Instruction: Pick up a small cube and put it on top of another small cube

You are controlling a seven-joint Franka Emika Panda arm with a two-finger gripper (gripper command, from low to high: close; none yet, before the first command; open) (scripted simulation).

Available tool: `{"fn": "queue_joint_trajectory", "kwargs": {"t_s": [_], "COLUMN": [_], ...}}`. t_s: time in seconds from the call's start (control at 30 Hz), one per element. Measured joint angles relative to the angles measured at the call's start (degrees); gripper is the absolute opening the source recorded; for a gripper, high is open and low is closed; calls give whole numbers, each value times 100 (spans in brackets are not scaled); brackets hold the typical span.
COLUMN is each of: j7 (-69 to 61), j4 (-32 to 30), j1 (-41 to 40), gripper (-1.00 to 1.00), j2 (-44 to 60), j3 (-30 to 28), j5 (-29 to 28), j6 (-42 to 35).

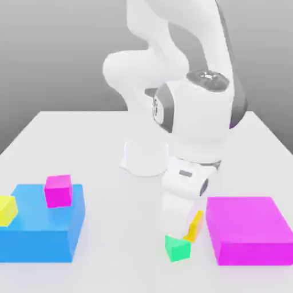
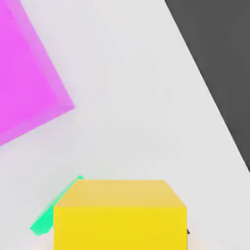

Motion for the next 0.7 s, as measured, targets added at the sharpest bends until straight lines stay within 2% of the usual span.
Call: {"fn": "queue_joint_trajectory", "kwargs": {"t_s": [0.07,0.23,0.27,0.5,0.7], "j7": [-322,-427,-416,-419,-427], "j4": [-188,-194,-189,-187,-250], "j1": [50,69,72,70,83], "gripper": [-100,-100,100,100,100], "j2": [10,804,978,1014,49], "j3": [-12,-29,-39,-39,-44], "j5": [169,225,211,212,222], "j6": [187,984,1148,1190,294]}}
